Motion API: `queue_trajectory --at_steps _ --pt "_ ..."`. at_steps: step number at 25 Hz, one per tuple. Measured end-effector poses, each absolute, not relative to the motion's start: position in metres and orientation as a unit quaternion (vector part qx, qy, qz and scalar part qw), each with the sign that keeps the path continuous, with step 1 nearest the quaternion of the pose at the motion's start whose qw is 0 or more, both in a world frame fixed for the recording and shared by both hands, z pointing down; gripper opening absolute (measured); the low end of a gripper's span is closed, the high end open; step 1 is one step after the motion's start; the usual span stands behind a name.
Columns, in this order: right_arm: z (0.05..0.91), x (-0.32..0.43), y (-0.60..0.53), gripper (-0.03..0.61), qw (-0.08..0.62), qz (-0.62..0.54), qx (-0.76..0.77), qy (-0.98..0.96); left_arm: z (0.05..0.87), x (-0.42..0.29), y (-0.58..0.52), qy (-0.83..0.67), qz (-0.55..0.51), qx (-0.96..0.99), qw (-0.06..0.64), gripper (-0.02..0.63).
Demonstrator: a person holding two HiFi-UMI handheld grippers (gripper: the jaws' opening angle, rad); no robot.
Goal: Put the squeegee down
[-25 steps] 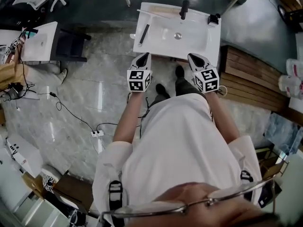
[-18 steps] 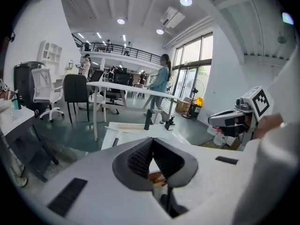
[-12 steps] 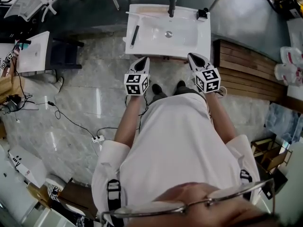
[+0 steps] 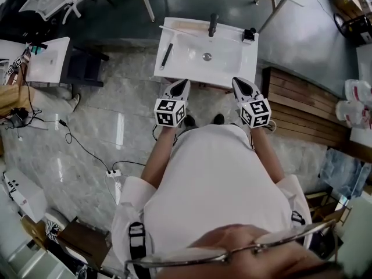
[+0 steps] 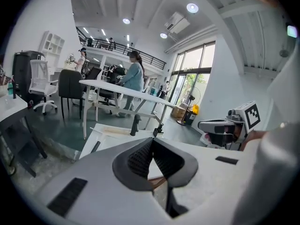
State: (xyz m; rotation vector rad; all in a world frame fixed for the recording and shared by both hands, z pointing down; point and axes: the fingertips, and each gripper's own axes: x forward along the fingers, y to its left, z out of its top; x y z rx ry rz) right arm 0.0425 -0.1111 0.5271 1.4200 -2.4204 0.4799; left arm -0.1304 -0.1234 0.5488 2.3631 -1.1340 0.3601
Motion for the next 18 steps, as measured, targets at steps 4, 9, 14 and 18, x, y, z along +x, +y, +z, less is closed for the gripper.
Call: queue_trajectory --at_steps 4,9,14,18 --pt "0.524 0.052 -0.115 0.006 0.139 0.169 0.493 -0.842 0.546 -0.126 -0.126 -0.419 0.130 0.864 0.246 0.005" --pt "0.521 0.064 -0.117 0.006 0.134 0.169 0.493 -0.843 0.547 -0.122 -0.127 -0.425 0.130 0.862 0.245 0.005" --pt "0.517 0.067 -0.120 0.006 0.134 0.164 0.489 -0.846 0.541 -0.119 -0.132 -0.430 0.124 0.861 0.241 0.005" --pt "0.514 0.068 -0.120 0.006 0.134 0.160 0.485 -0.849 0.539 -0.118 -0.132 -0.432 0.124 0.861 0.240 0.005"
